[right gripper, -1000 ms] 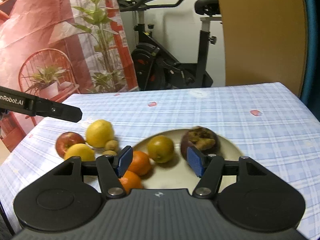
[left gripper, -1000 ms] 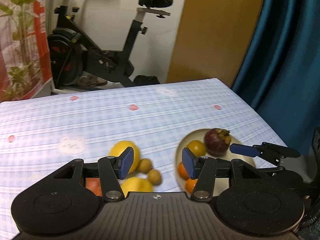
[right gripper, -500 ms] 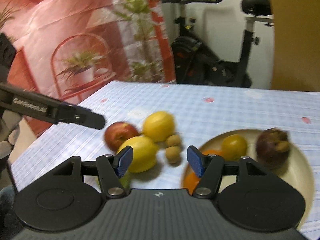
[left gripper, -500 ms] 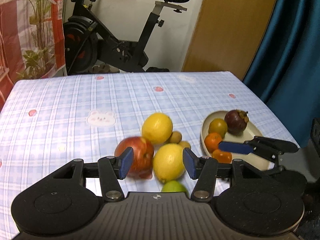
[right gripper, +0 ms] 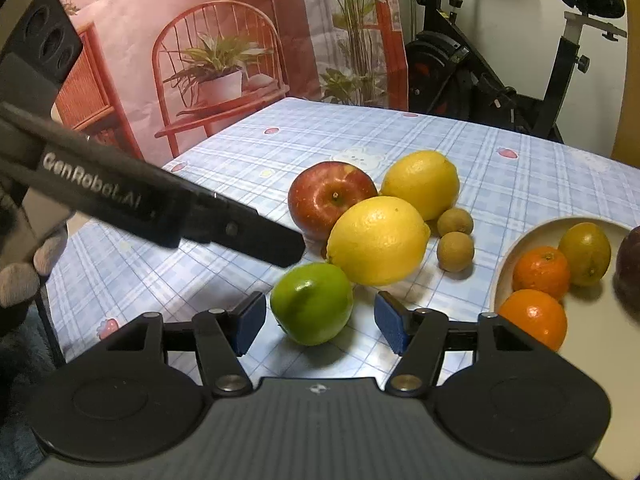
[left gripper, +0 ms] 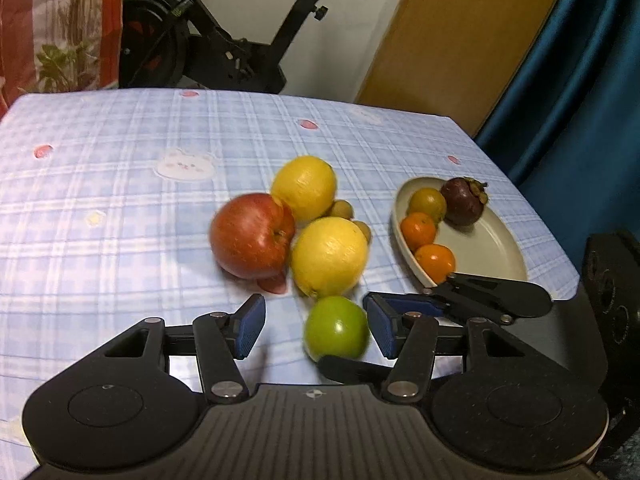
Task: Organize fruits
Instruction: 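Move the left gripper to the green apple and close on it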
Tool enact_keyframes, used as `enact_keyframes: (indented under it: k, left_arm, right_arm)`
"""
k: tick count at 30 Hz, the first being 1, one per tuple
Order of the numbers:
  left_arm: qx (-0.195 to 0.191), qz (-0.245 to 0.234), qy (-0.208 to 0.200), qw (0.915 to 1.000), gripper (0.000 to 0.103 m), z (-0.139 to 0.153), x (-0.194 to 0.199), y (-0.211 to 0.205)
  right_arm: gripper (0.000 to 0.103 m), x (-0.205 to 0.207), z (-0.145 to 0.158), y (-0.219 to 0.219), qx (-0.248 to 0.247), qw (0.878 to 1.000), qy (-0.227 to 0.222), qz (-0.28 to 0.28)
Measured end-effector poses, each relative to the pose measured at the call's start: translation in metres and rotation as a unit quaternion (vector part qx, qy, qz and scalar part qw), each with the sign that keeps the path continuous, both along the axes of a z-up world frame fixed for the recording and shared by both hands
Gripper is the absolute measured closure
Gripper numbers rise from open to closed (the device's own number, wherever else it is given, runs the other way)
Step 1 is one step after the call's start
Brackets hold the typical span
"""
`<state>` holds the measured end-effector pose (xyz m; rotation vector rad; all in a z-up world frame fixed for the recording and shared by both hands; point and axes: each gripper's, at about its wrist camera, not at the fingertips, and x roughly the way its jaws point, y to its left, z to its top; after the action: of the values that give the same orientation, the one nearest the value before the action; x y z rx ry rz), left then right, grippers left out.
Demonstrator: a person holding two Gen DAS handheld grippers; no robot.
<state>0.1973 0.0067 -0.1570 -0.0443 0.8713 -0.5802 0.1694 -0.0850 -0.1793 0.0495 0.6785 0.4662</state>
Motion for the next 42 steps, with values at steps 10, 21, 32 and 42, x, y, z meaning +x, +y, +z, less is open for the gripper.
enact_keyframes:
  k: [10,21,32,42]
  left_arm:
    - [-0.002,0.01,0.017,0.9998,0.041,-0.019,0.001,-0.011]
    - [-0.001,0.011,0.029,0.9995,0.043,-0.034,0.004,-0.022]
    - [0.006,0.011,0.027,0.9996,0.055,-0.033,-0.001,-0.026]
    - [0.02,0.006,0.024,0.9995,0.055,-0.025,-0.011,-0.039]
  right_arm:
    - [0.045,-0.001,-0.004,-0.001,0.004,1.0,-0.001,0.003]
    - [0.047,-0.002,-0.006,0.0,0.021,1.0,0.002,-0.002]
    - [0.055,-0.005,-0.011,-0.003,0.042,0.999,0.014,-0.002]
    - [0.055,-0.022,-0.005,-0.014,0.058,0.998,0.008,-0.014]
